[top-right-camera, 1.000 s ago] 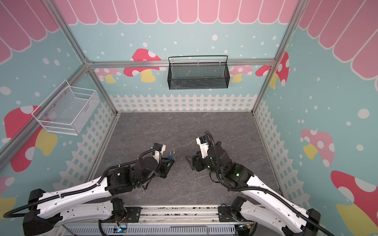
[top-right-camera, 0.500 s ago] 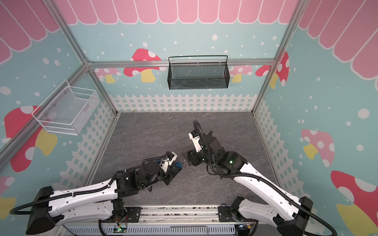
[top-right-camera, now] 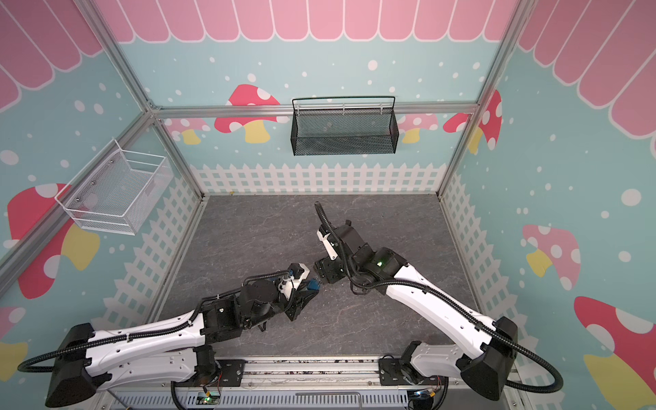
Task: Unlock with the key
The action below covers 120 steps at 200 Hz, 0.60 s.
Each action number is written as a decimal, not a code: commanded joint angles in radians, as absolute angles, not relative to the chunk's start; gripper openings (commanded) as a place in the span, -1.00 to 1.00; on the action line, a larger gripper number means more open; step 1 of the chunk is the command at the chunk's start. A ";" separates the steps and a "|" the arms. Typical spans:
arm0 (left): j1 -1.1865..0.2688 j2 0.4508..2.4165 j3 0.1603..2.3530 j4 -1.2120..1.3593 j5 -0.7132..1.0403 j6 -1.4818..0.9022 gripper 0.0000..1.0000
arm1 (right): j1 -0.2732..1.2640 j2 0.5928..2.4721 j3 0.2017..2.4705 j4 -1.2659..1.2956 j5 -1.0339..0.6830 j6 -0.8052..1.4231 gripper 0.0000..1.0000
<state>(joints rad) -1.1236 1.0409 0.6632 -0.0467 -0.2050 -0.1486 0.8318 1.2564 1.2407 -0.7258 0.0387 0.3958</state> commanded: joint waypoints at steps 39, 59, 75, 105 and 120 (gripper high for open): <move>-1.125 0.991 0.630 0.002 -0.199 -0.104 -1.00 | 0.796 1.279 1.274 -0.808 0.000 0.316 0.60; -1.126 0.979 0.619 0.008 -0.210 -0.099 -1.00 | 0.782 1.276 1.266 -0.816 -0.025 0.292 0.60; -1.125 0.968 0.608 0.013 -0.222 -0.095 -1.00 | 0.770 1.273 1.265 -0.831 -0.033 0.283 0.60; -1.126 0.950 0.589 0.041 -0.218 -0.095 -1.00 | 0.760 1.248 1.246 -0.820 -0.102 0.257 0.60; -1.125 0.948 0.585 0.042 -0.236 -0.096 -1.00 | 0.755 1.238 1.238 -0.830 -0.093 0.258 0.60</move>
<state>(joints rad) -1.1236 0.9730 0.5961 -0.0273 -0.2062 -0.1223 0.7654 1.2682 1.2449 -0.7933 -0.0532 0.2985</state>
